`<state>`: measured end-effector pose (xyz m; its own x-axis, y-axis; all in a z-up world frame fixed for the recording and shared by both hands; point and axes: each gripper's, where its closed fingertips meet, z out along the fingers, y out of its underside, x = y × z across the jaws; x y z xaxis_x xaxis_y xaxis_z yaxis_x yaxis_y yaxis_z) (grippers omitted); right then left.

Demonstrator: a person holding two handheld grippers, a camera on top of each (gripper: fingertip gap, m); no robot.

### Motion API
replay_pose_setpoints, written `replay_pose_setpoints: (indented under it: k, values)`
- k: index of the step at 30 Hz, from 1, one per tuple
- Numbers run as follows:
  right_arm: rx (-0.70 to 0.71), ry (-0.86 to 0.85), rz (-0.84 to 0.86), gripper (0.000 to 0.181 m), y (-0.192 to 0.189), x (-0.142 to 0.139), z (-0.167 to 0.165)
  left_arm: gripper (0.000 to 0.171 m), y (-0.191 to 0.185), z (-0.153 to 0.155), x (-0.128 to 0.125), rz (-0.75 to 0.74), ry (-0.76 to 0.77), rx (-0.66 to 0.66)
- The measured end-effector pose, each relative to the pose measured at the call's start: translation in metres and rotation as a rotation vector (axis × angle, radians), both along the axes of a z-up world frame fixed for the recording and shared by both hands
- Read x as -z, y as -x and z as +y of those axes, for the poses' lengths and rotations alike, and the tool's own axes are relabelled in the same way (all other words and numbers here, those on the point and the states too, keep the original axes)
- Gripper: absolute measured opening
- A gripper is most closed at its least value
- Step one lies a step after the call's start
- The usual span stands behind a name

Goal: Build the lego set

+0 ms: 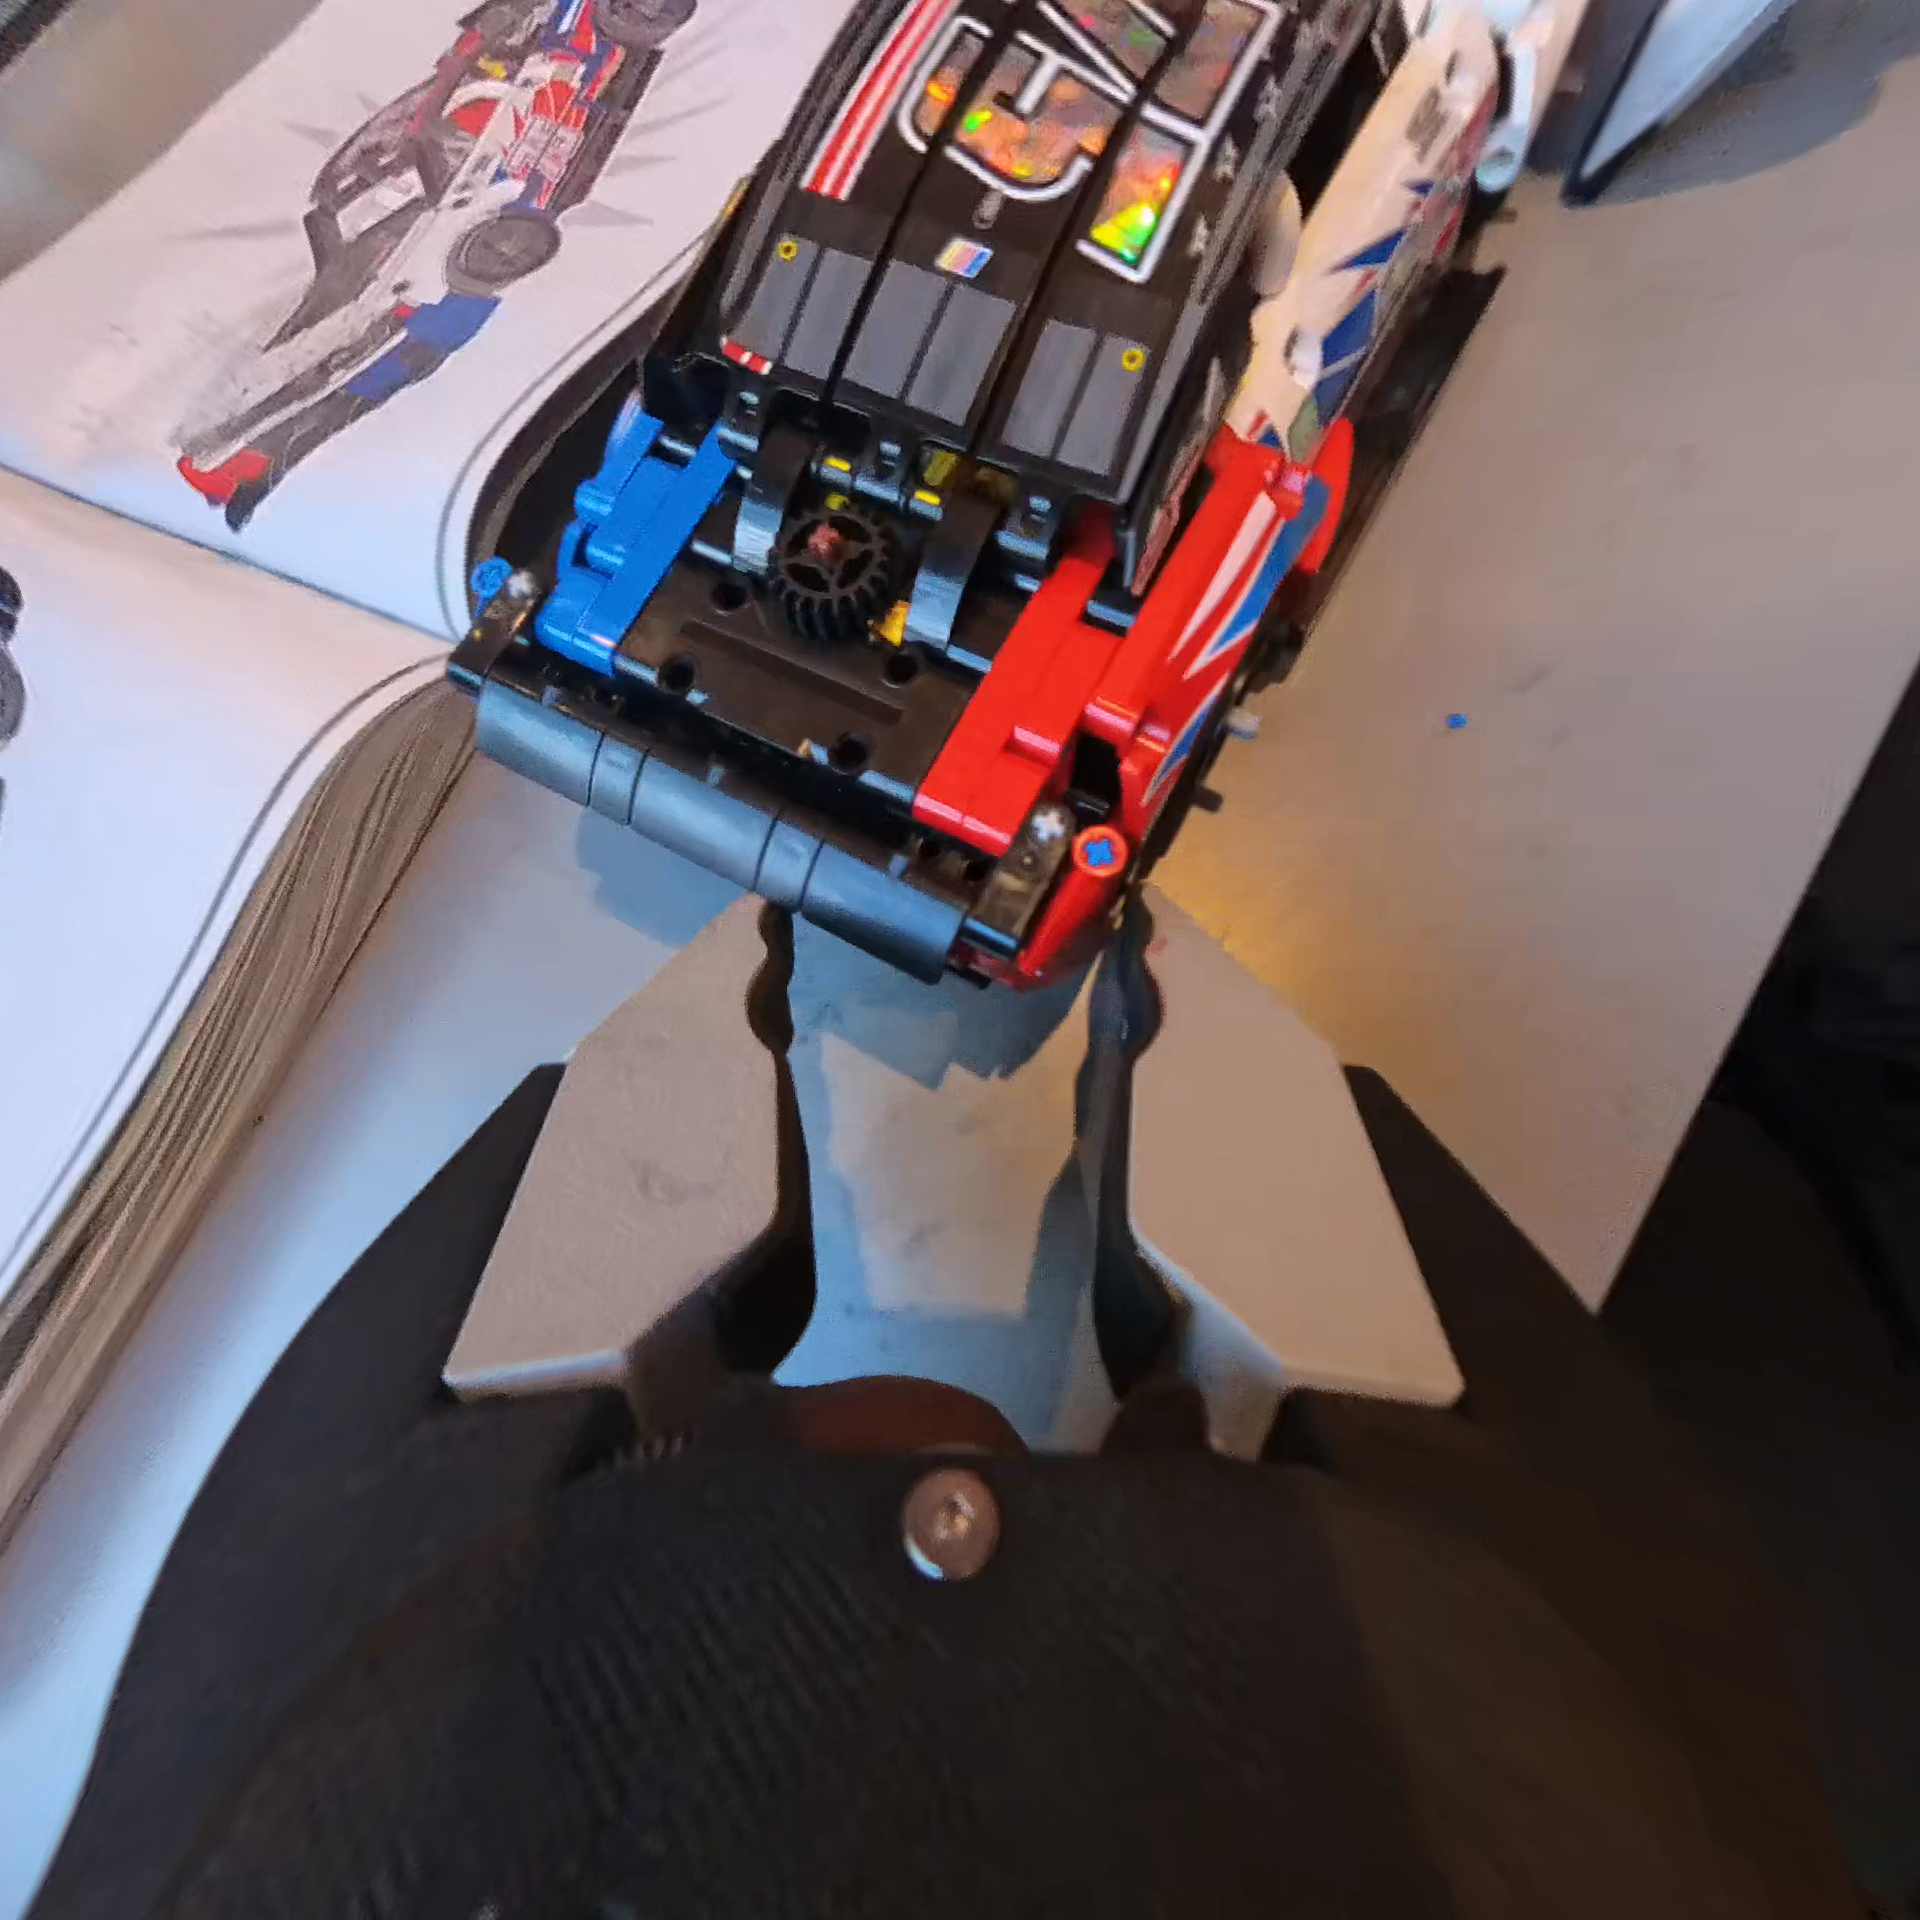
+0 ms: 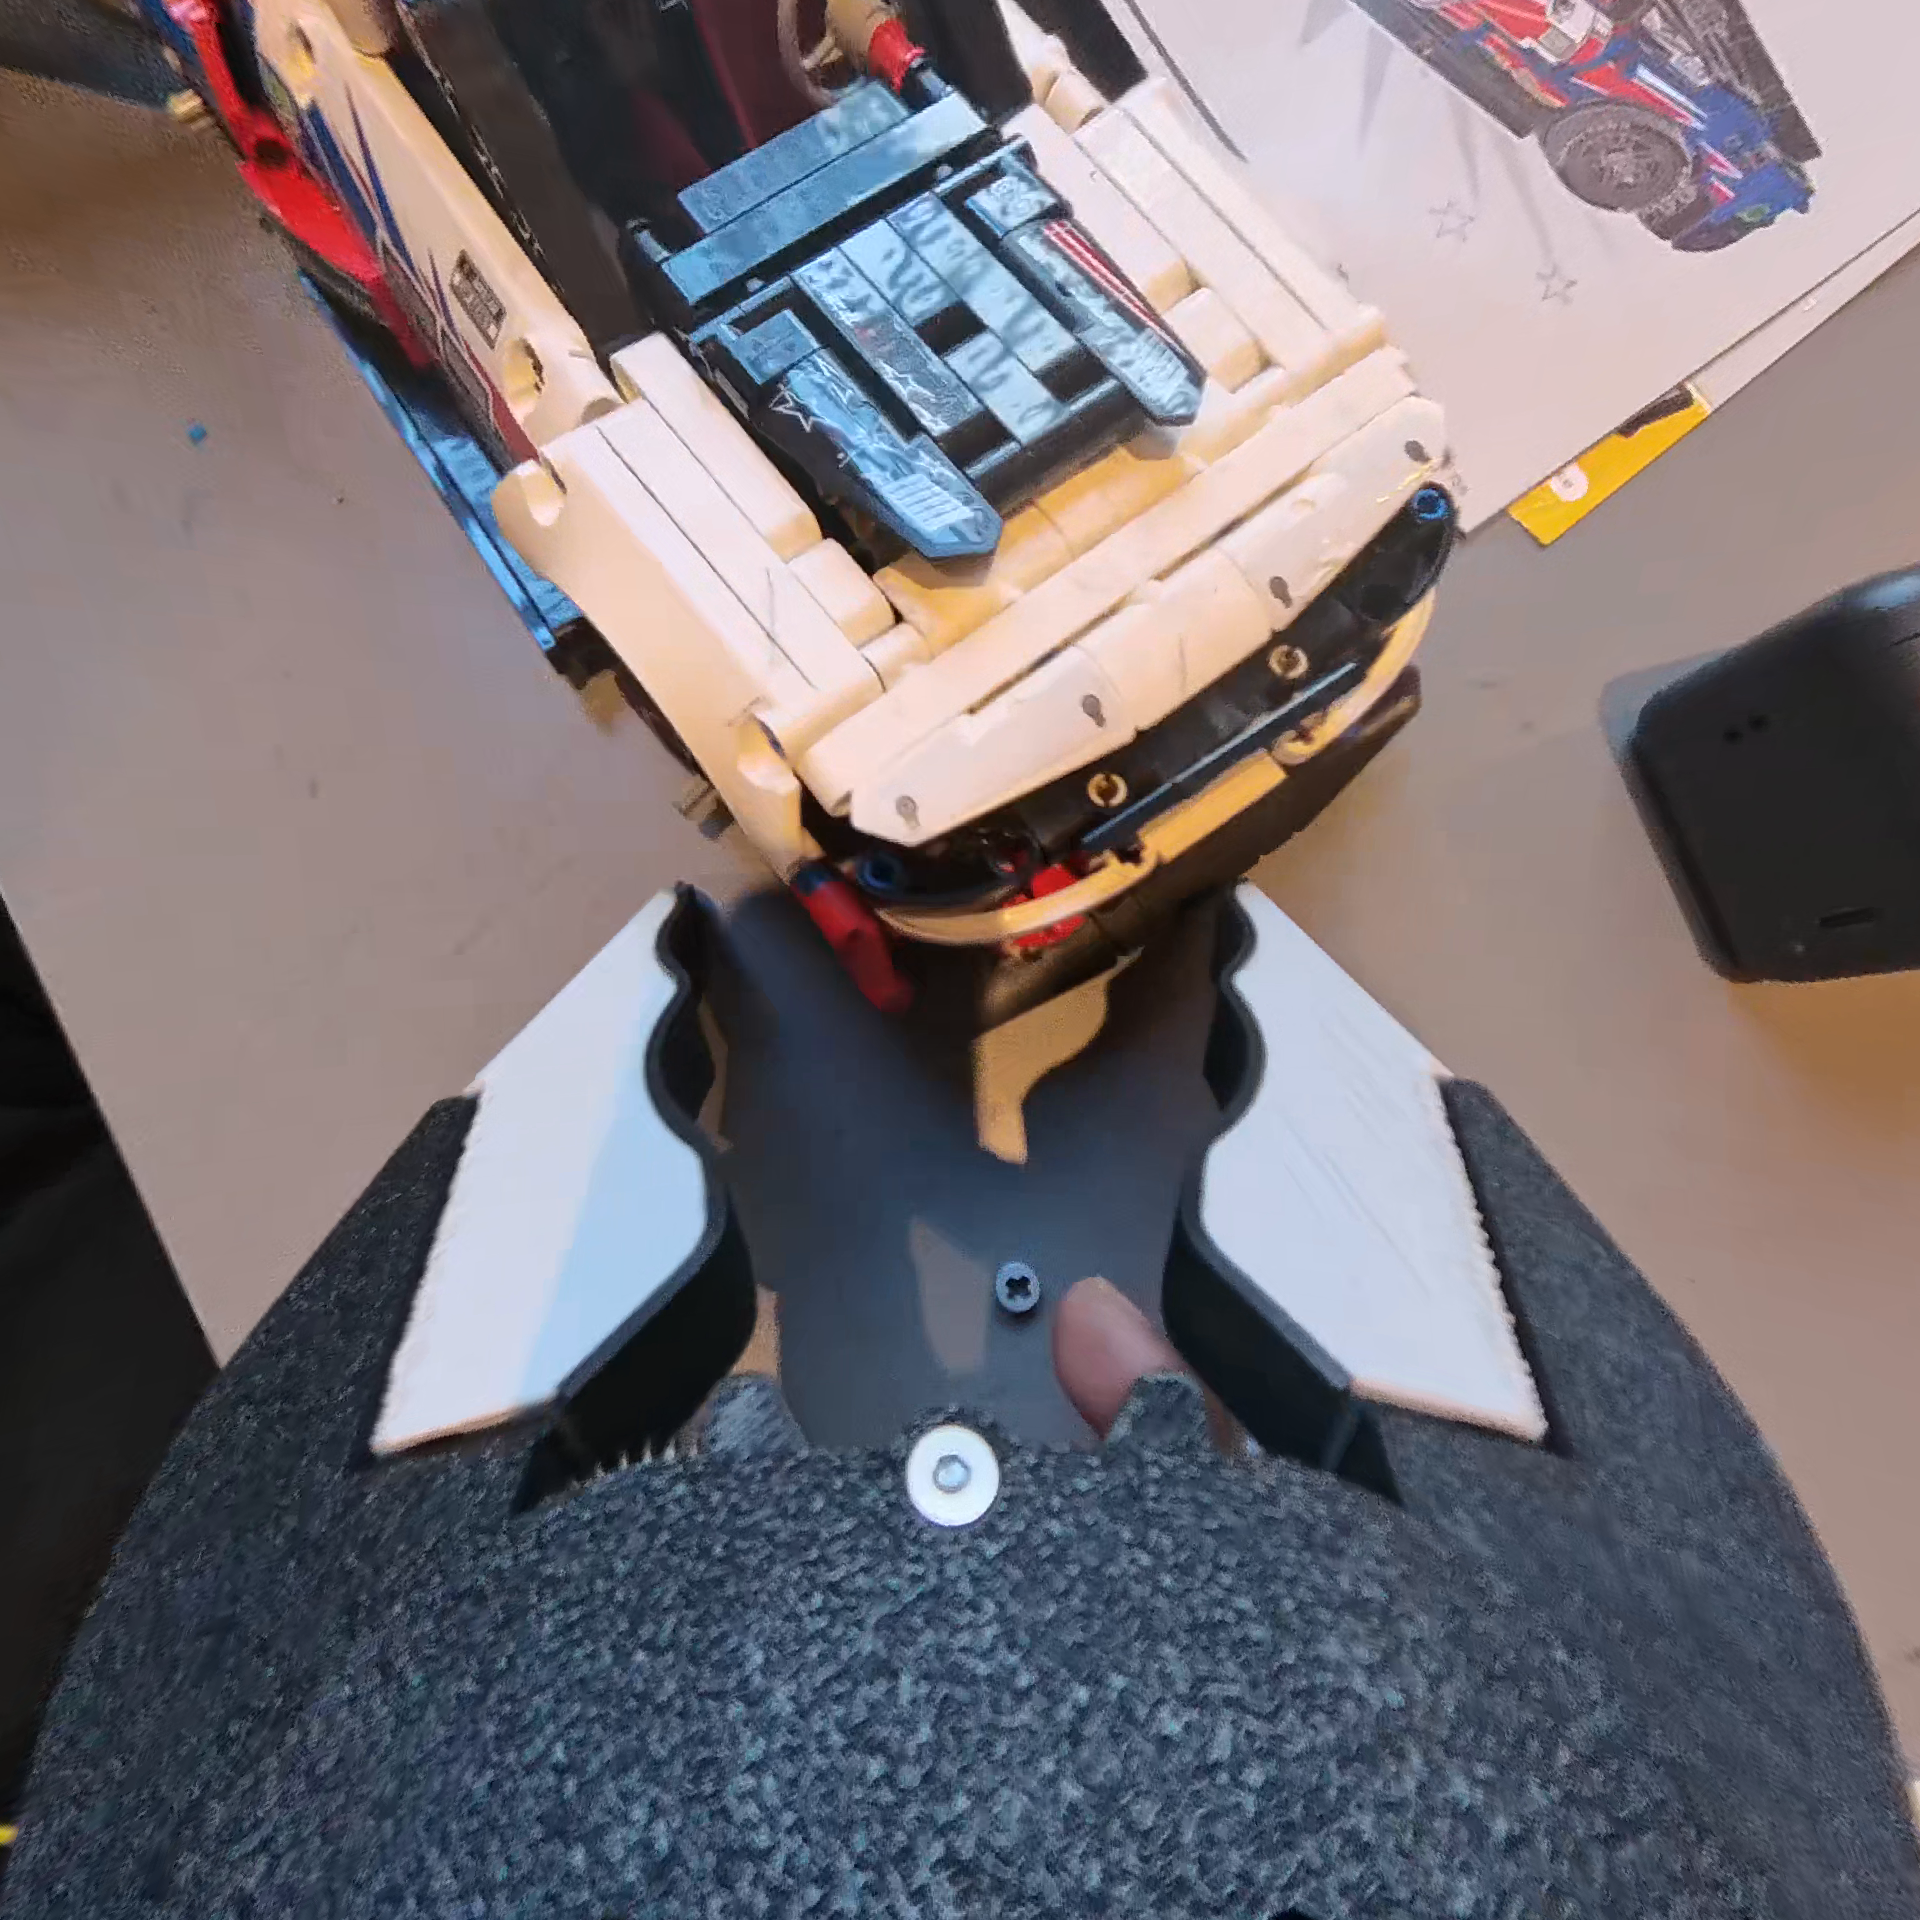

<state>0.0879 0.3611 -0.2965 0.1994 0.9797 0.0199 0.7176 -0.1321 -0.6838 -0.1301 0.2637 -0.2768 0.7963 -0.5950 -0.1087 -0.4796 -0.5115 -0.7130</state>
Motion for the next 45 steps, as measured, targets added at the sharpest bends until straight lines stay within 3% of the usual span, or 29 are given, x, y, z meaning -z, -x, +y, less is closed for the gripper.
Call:
replay_pose_setpoints:
  k: [5, 10, 12, 21, 26, 33, 36, 40, 42, 45]
  values:
    - [0.037, 0.008, 0.015, 0.08, -0.017, -0.009, 0.003, 0.057, -0.003, -0.006, -0.009, -0.173, -0.009, -0.008]
    - [0.118, -0.101, -0.022, 0.043, -0.085, -0.032, 0.018, 0.061, 0.012, -0.035, -0.016, -0.145, -0.045, -0.046]
    - [0.13, -0.046, -0.037, 0.044, -0.099, -0.028, 0.016, 0.061, 0.011, -0.046, -0.021, -0.142, -0.073, -0.044]
    - [0.037, 0.039, -0.113, 0.027, -0.077, -0.001, 0.0, 0.058, -0.058, -0.082, -0.023, -0.197, -0.055, 0.101]
    - [0.021, 0.131, -0.058, 0.002, -0.073, 0.0, -0.008, 0.048, -0.111, -0.076, -0.023, -0.239, -0.044, 0.18]
    - [0.016, 0.058, -0.009, 0.002, -0.073, -0.001, -0.02, 0.045, -0.184, -0.041, -0.022, -0.185, -0.059, 0.296]
    - [0.024, 0.038, -0.004, 0.003, -0.077, -0.006, -0.02, 0.045, -0.197, -0.033, -0.014, -0.126, -0.052, 0.324]
    - [0.008, 0.034, 0.032, 0.0, -0.077, -0.012, -0.022, 0.043, -0.206, -0.032, -0.012, -0.159, -0.041, 0.33]
    - [0.007, 0.054, 0.004, 0.015, -0.081, -0.007, -0.025, 0.043, -0.207, -0.033, -0.009, -0.165, -0.022, 0.324]
    - [-0.003, 0.049, 0.008, 0.012, -0.08, -0.007, -0.027, 0.044, -0.209, -0.037, -0.005, -0.168, -0.016, 0.325]
